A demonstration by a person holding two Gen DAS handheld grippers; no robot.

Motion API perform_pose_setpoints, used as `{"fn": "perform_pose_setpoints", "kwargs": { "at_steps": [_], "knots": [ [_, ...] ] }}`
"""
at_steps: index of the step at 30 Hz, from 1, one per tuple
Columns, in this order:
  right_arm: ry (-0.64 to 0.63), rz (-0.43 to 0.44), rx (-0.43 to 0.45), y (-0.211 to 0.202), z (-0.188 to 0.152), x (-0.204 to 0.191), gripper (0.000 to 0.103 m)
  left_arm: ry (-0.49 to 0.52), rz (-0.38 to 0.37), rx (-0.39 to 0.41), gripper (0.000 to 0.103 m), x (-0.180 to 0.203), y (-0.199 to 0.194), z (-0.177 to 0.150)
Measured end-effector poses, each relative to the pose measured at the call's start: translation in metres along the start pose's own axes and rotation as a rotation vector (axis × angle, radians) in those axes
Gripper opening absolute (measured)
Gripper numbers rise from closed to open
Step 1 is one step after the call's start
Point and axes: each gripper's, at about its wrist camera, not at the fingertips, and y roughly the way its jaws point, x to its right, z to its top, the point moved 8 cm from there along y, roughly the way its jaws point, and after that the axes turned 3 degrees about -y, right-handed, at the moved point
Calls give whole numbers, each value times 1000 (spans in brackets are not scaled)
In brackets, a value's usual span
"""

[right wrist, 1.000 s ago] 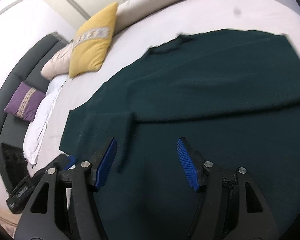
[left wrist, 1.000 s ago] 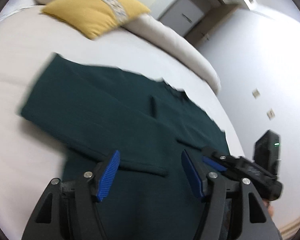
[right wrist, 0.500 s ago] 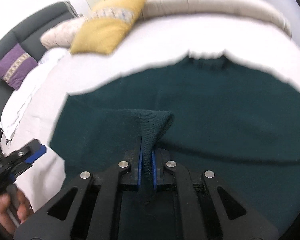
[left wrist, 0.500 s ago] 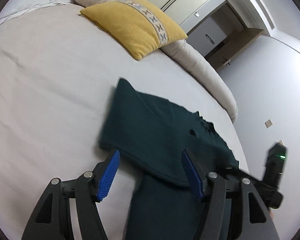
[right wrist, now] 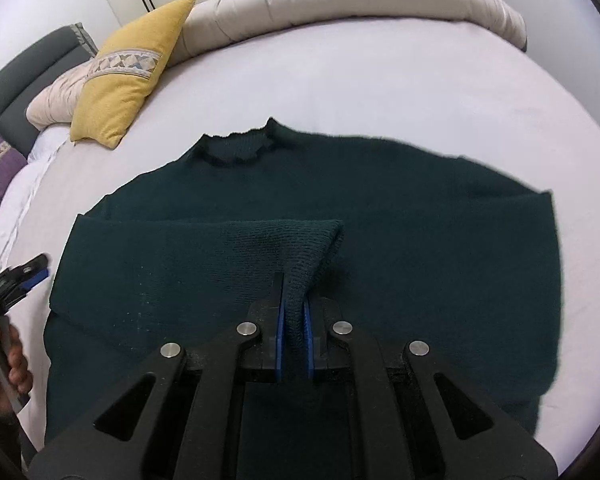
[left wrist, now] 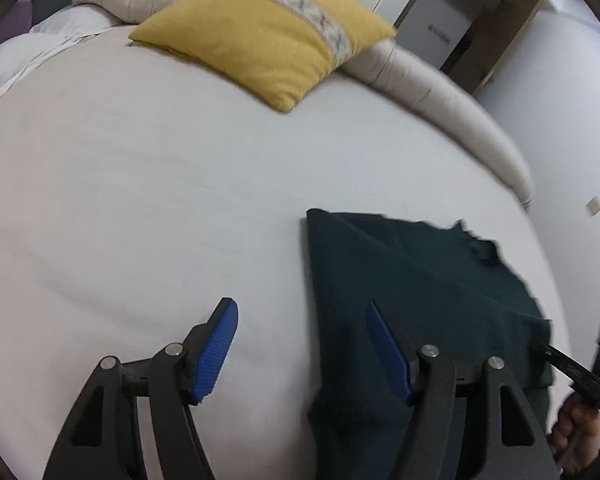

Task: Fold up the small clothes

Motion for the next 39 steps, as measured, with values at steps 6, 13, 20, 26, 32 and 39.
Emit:
{"fn": "perform_pose_setpoints", "kwargs": {
  "at_steps": [6, 13, 20, 26, 32, 39],
  "knots": [
    [7, 17, 4, 5, -12, 11, 7, 80, 71, -24, 49, 18, 35, 7],
    [13, 9, 0, 11, 3, 0, 7, 118, 68, 3, 8, 26, 30, 7],
    [81, 46, -1, 25, 7, 2, 6, 55, 65, 46, 8, 4, 37, 1],
    [114, 81, -14, 31, 3, 6, 11, 54, 39, 31, 9, 3, 34, 7],
    [129, 28, -7, 1, 1, 1, 14, 40, 44, 90, 12, 10, -6, 0],
    [120, -1, 8, 9, -28, 10, 12, 161, 115, 26, 20, 10, 18, -28]
  ]
}}
